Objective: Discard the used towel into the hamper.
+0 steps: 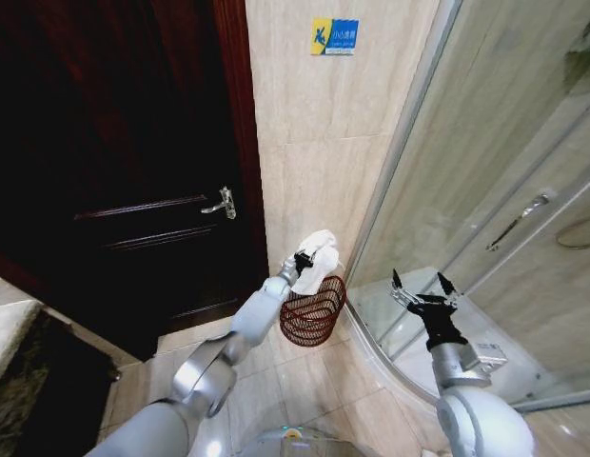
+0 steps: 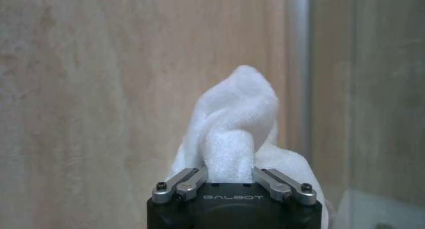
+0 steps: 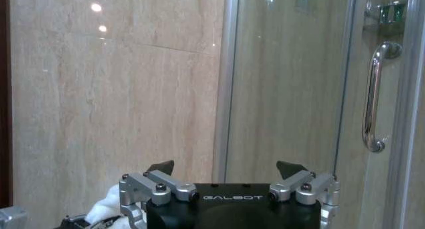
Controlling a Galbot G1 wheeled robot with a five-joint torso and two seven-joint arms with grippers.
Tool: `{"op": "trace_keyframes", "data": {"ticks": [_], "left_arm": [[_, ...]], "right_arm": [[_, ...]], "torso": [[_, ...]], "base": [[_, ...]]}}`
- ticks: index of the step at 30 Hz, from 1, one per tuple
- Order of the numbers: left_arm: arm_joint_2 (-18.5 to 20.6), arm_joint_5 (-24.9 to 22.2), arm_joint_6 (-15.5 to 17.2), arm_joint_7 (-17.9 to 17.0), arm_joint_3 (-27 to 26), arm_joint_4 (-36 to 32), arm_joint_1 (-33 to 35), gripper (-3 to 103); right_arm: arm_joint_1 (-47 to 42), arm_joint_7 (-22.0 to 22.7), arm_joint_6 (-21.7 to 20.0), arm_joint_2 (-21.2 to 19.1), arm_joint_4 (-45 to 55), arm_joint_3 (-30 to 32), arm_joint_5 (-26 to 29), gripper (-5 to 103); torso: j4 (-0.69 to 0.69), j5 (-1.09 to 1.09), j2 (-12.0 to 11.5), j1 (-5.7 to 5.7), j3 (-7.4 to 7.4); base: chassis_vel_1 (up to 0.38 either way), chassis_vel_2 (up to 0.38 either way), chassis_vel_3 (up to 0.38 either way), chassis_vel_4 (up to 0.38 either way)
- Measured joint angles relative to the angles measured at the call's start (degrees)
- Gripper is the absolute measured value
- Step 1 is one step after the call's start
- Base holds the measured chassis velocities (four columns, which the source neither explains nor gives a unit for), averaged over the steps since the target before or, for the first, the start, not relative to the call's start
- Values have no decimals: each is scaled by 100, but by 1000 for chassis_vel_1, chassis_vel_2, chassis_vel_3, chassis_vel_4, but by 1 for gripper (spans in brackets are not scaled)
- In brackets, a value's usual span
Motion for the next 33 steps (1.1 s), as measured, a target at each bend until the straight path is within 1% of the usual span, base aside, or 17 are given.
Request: {"op": "trace_keyframes", "data": {"ticks": [1, 3, 5, 7, 8, 10, 11, 14, 15, 17, 20, 21, 22, 24, 25, 27, 33], "left_arm": [[0, 0, 0, 0, 0, 0, 0, 11], [-1, 46, 194, -75, 76, -2, -22, 8], [2, 87, 268, -86, 118, -7, -19, 11], [9, 178, 341, -72, 189, -46, 26, 22], [9, 178, 341, -72, 189, -46, 26, 22], [13, 269, 415, -37, 227, -74, 77, 32], [13, 269, 415, -37, 227, -74, 77, 32], [18, 367, 585, -34, 234, -103, 84, 48], [18, 367, 585, -34, 234, -103, 84, 48], [20, 409, 711, -41, 238, -103, 35, 59], [21, 456, 772, -51, 238, -103, 10, 65], [22, 545, 872, -87, 242, -103, -18, 70], [25, 633, 994, -192, 283, -75, -60, 81], [25, 681, 1047, -251, 307, -80, -60, 92], [25, 681, 1047, -251, 307, -80, -60, 92], [26, 728, 1055, -281, 308, -121, -25, 99], [28, 758, 1029, -365, 278, -376, 194, 100]], "right_arm": [[0, 0, 0, 0, 0, 0, 0, 100], [2, 1, 0, 4, 9, -20, -22, 100], [18, 1, 0, 10, 9, -39, -36, 100], [54, 1, -2, 36, 17, -76, -59, 100], [54, 1, -2, 36, 17, -76, -59, 100], [63, 0, -7, 50, 39, -87, -70, 100], [63, 0, -7, 50, 39, -87, -70, 100], [57, -2, -7, 32, 60, -36, -72, 100], [57, -2, -7, 32, 60, -36, -72, 100], [37, -1, -6, 11, 90, -6, -66, 100], [33, 1, -6, 7, 99, 3, -60, 100], [28, 3, -6, 6, 109, 7, -52, 100], [10, 5, 2, 11, 131, 10, -38, 100], [-7, 5, 17, 14, 136, 19, -28, 100], [-7, 5, 17, 14, 136, 19, -28, 100], [-25, 6, 35, 13, 141, 42, 11, 100], [-32, 45, 49, -3, 142, 77, 93, 100]], "torso": [[0, 0, 0, 0, 0], [0, -1, 0, 0, 0], [0, -1, 0, 0, 0], [2, -1, 0, 0, 0], [2, -1, 0, 0, 0], [2, -2, 0, 0, 0], [2, -2, 0, 0, 0], [1, -1, 0, 0, 0], [1, -1, 0, 0, 0], [1, -1, 1, 0, 0], [1, -1, 1, 0, 0], [0, -1, 1, 0, 0], [1, -1, 1, 0, 0], [1, -2, 1, 0, 0], [1, -2, 1, 0, 0], [1, -1, 1, 0, 0], [1, -1, 1, 0, 0]], "base": [[0, 0, 0, 0], [0, 0, 0, 0], [0, 0, 0, 0], [0, 0, 0, 0], [0, 0, 0, 0], [0, 0, 0, 0], [0, 0, 0, 0], [0, 0, 0, 0], [0, 0, 0, 0], [0, 0, 0, 0], [0, 0, 0, 0], [0, 0, 0, 0], [0, 0, 0, 0], [0, 0, 0, 0], [0, 0, 0, 0], [0, 0, 0, 0], [0, 0, 0, 0]]}}
